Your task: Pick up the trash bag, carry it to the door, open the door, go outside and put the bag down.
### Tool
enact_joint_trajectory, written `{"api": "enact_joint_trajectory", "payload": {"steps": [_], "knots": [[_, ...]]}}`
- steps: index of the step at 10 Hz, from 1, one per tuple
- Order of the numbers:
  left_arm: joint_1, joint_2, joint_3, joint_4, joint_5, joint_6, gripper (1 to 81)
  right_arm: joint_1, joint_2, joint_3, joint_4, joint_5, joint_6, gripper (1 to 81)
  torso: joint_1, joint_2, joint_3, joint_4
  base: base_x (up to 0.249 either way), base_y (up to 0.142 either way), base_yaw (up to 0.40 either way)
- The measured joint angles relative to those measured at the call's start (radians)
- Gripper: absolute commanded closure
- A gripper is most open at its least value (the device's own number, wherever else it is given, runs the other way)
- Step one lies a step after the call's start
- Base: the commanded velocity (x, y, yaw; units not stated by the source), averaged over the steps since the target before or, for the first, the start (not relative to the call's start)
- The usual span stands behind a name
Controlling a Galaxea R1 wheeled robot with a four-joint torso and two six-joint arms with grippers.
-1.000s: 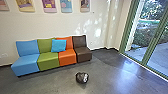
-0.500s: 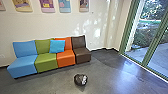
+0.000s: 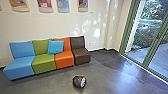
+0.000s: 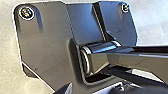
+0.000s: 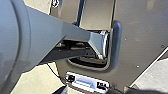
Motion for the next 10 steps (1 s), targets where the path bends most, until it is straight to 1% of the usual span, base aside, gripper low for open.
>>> {"api": "enact_joint_trajectory", "payload": {"steps": [3, 10], "knots": [[0.001, 0.0, 0.0, 0.0, 0.0, 0.0, 1.0, 0.0, 0.0, 0.0, 0.0, 0.0, 0.0, 1.0, 0.0, 0.0, 0.0, 0.0, 0.124, -0.065, 0.0], [0.001, 0.0, 0.0, 0.0, 0.0, 0.0, 1.0, 0.0, 0.0, 0.0, 0.0, 0.0, 0.0, 1.0, 0.0, 0.0, 0.0, 0.0, 0.124, 0.0, 0.0]]}}
